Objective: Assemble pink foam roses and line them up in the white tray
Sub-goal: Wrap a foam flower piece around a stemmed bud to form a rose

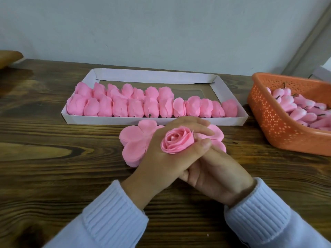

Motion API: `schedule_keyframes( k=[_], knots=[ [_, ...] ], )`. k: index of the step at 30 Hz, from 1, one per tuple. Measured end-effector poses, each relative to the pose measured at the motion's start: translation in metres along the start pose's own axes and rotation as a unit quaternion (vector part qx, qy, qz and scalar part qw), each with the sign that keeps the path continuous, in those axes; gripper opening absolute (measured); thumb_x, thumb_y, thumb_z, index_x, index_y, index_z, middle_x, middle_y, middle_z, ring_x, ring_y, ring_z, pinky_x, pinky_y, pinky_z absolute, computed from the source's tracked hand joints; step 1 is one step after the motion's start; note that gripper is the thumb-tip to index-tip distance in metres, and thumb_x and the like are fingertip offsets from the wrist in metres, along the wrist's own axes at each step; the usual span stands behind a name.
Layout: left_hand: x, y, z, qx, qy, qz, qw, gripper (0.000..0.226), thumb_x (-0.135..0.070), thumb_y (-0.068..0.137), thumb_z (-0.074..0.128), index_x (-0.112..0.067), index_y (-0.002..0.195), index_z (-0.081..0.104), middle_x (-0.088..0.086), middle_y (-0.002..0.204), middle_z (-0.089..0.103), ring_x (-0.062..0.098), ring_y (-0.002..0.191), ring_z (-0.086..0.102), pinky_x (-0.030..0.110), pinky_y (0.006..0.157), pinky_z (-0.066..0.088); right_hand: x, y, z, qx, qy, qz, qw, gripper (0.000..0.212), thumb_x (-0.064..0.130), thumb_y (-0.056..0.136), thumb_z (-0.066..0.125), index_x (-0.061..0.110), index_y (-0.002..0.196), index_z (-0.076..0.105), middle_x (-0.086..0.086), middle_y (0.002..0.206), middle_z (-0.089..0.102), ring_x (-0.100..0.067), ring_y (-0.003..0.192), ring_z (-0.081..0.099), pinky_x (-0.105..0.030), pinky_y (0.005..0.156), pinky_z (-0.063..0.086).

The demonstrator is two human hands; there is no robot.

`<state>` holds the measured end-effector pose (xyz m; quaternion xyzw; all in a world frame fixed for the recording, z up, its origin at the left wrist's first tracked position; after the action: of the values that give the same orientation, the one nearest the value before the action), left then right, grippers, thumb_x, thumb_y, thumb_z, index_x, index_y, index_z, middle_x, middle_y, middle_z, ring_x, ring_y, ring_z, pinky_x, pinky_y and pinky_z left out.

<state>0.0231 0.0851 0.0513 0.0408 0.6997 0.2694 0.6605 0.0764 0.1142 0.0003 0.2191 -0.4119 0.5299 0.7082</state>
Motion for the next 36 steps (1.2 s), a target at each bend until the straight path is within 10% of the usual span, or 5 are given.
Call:
schedule_keyframes(
  k=[9, 17, 23, 31, 36],
  knots=[
    [-0.001, -0.001, -0.002, -0.013, -0.014, 0.013, 1.0, 0.012, -0.023, 0.08, 0.063, -0.02, 0.089, 0.071, -0.007, 0.109, 0.068, 0.009, 0.11, 0.062, 0.022, 0.09, 0.047, 0.01, -0.002, 0.011, 0.085, 0.06, -0.037, 0.994, 0.059, 0.026, 0.076, 0.079, 0.006, 0.127, 0.056, -0.011, 0.124, 0.062, -0.023, 0.116, 0.059, -0.037, 0.098, 0.049],
    [-0.003, -0.001, 0.004, 0.018, -0.008, 0.009, 1.0, 0.012, -0.023, 0.078, 0.063, -0.022, 0.085, 0.073, -0.007, 0.11, 0.066, 0.008, 0.113, 0.059, 0.018, 0.09, 0.046, 0.003, -0.001, 0.0, 0.013, 0.003, -0.015, 1.0, 0.026, 0.028, 0.085, 0.058, 0.018, 0.103, 0.074, -0.006, 0.106, 0.068, -0.018, 0.099, 0.065, -0.028, 0.08, 0.057],
    [-0.004, 0.001, -0.003, -0.039, 0.008, 0.02, 0.999, 0.012, -0.012, 0.078, 0.07, -0.019, 0.087, 0.07, 0.001, 0.107, 0.067, 0.007, 0.105, 0.063, 0.018, 0.087, 0.047, 0.012, -0.002, 0.007, 0.053, 0.051, -0.062, 0.995, 0.059, 0.012, 0.082, 0.06, -0.003, 0.136, 0.039, -0.014, 0.121, 0.062, -0.024, 0.115, 0.06, -0.035, 0.095, 0.051],
    [-0.003, -0.001, 0.002, -0.01, -0.002, 0.011, 1.0, 0.008, -0.018, 0.079, 0.07, -0.017, 0.087, 0.071, -0.004, 0.108, 0.067, 0.01, 0.111, 0.061, 0.022, 0.091, 0.047, 0.003, 0.001, -0.002, 0.002, -0.028, -0.018, 0.999, 0.023, 0.034, 0.086, 0.058, 0.025, 0.097, 0.076, -0.001, 0.101, 0.07, -0.015, 0.096, 0.064, -0.028, 0.082, 0.053],
    [-0.006, -0.001, 0.0, -0.026, 0.014, 0.03, 0.999, 0.012, -0.027, 0.075, 0.066, -0.02, 0.085, 0.071, -0.005, 0.105, 0.068, 0.01, 0.108, 0.062, 0.021, 0.09, 0.047, 0.015, -0.003, 0.006, 0.055, 0.022, -0.079, 0.995, 0.048, 0.014, 0.083, 0.071, -0.004, 0.125, 0.056, -0.014, 0.118, 0.066, -0.023, 0.114, 0.062, -0.031, 0.093, 0.052]
  ],
)
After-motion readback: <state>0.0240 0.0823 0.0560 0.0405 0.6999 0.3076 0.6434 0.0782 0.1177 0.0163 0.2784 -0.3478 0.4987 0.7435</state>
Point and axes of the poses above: each hand's wrist, its own y-axis towards the middle knuckle, its own z-axis out of the palm, x = y × z, the point moved 8 cm from there along y, towards the middle knuckle
